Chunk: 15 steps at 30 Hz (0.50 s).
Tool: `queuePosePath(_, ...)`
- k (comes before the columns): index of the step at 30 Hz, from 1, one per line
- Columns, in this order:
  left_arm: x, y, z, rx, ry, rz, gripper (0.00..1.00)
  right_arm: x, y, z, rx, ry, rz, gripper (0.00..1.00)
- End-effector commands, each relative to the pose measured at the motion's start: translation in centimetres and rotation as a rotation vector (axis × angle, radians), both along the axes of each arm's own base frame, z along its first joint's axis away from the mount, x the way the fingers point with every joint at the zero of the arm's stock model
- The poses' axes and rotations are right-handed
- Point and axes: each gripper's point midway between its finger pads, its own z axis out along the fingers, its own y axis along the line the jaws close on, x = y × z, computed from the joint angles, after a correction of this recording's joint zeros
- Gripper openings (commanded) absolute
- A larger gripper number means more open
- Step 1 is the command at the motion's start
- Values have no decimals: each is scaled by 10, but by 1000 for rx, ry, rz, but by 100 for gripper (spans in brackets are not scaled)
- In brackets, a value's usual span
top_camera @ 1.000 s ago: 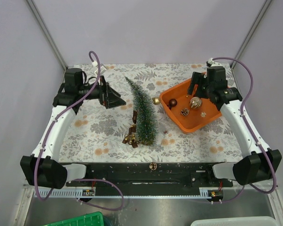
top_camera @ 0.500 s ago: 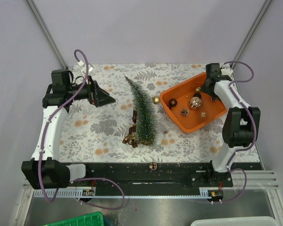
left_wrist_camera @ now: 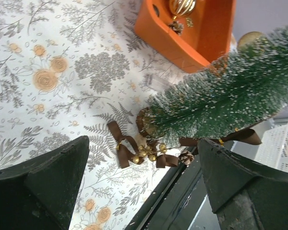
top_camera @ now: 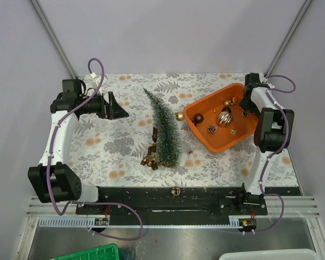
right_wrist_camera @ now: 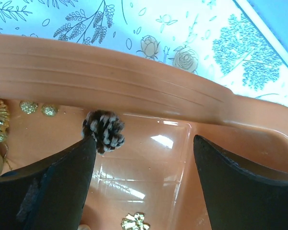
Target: Decorate the small christmas tree
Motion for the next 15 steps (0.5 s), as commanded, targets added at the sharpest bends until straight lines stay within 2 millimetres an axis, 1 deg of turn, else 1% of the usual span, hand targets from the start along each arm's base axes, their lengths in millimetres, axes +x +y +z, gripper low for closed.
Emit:
queuePosePath(1,8,11,13,104,-94,57,99,16,7,-7,46,-24,-1,89)
queuePosePath(5,8,8,13,87,-102,45,99,20,13,-16,83,-28,18,88)
queuePosePath(11,4,2,13,70,-113,21,99,28,19,-17,116,-56,36,86)
queuePosePath(15,1,1,10,63,-117,12,99,30,25,-24,147,-58,52,83)
